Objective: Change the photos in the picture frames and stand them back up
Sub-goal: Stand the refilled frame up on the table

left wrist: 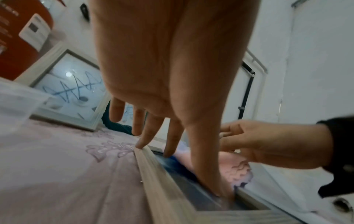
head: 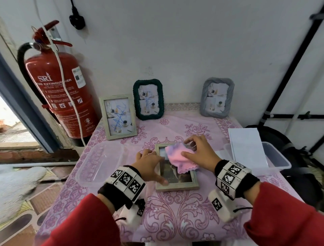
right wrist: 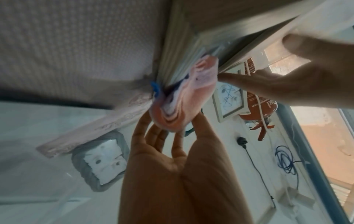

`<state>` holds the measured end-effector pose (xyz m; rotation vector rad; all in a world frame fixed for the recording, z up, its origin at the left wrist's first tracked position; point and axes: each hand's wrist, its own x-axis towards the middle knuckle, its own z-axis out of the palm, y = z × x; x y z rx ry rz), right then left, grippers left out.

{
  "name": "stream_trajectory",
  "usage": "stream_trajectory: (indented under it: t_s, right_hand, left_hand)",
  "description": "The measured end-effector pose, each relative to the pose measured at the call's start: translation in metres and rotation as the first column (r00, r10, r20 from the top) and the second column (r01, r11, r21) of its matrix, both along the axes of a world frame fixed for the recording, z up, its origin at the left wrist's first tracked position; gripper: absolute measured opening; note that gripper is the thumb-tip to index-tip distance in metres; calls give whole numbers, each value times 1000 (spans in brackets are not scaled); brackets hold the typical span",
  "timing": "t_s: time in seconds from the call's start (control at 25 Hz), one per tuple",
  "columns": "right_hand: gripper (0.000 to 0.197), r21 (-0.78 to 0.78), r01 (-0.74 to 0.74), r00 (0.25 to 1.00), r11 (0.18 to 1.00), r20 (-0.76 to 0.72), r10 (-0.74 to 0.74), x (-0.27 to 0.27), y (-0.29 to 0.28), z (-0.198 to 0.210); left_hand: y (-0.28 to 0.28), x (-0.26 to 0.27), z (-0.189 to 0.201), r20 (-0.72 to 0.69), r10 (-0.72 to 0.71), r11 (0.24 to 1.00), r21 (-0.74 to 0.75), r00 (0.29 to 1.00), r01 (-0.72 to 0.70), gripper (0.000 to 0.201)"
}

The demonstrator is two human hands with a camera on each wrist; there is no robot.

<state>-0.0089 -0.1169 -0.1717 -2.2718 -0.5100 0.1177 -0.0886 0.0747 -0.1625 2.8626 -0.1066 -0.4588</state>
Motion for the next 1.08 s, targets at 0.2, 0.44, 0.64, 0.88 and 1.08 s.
stream_trajectory:
  t_s: [0.2, 0.44, 0.64, 0.88, 1.08]
  right_hand:
    - [35, 69, 67, 993, 995, -97, -60, -2, 0, -6]
    - [41, 160, 138, 947, 977, -310, -83, -8, -1, -4]
    - [49, 401, 94, 917, 911, -392, 78, -20, 3, 1]
    - [47, 572, 133, 898, 809, -416, 146, -28, 5, 10]
    - [26, 539, 213, 909, 815, -414, 36, -29, 4, 9]
  left_hand:
    - [-19, 6, -10, 182, 266, 946, -240, 947, -219, 42]
    - [-35, 11, -22, 5, 401, 705, -640, 916, -305, 40]
    - [-35, 10, -24, 15, 464, 561, -779, 886, -281, 45]
    - [-35, 6, -15, -120, 480, 182, -955, 869, -233, 56]
    - [-26, 5, -9, -2, 515, 250, -956, 857, -153, 51]
